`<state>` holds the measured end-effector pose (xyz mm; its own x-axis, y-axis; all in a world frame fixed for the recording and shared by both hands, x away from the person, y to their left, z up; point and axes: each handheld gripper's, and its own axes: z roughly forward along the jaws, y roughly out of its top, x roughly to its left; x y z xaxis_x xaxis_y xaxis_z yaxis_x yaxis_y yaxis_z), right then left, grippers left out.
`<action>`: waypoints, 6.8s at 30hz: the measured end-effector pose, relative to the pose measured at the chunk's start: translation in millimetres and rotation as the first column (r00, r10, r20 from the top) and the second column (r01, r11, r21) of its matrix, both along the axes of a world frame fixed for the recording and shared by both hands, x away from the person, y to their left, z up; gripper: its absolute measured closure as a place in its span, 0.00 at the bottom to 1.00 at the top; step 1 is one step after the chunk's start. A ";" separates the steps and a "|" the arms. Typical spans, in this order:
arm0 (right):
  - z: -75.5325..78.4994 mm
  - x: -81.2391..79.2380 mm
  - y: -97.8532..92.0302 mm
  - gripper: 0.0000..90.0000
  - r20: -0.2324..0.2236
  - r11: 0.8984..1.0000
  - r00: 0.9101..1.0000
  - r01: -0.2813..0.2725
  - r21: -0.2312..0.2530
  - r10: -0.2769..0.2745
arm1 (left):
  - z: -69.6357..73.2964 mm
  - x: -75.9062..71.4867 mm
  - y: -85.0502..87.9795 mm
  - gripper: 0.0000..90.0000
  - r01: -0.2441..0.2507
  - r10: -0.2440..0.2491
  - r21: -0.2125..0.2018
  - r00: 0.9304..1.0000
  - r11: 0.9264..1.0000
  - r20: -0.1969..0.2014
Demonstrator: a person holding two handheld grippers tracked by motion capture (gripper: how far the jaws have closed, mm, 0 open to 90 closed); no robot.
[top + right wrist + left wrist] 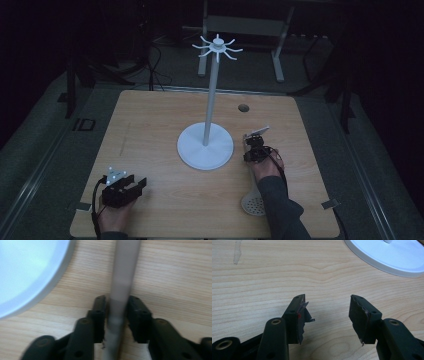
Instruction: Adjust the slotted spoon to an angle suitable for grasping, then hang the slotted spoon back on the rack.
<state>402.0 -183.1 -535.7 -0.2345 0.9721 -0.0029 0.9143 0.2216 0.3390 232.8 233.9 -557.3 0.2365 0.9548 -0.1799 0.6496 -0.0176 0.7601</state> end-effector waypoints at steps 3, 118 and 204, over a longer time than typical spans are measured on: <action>-0.4 -1.1 2.5 0.80 0.014 1.000 1.000 0.010 -0.005 -0.010 | -0.2 0.1 0.5 0.53 -0.001 0.001 -0.001 1.000 1.000 -0.001; 142.6 -84.4 22.8 0.83 0.810 0.849 0.570 -0.488 0.204 0.133 | -1.2 0.0 -6.6 0.54 0.024 -0.024 0.038 1.000 0.999 0.007; 203.3 -46.5 42.6 0.83 0.814 0.853 0.567 -0.480 0.203 0.125 | -1.3 0.0 -4.6 0.54 0.016 -0.017 0.030 1.000 0.999 0.010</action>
<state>355.5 -140.4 -332.3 -0.5976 0.8018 0.0046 0.1849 0.1323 0.9738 232.8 229.3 -558.5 0.2539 0.9557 -0.1489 0.6411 -0.0510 0.7657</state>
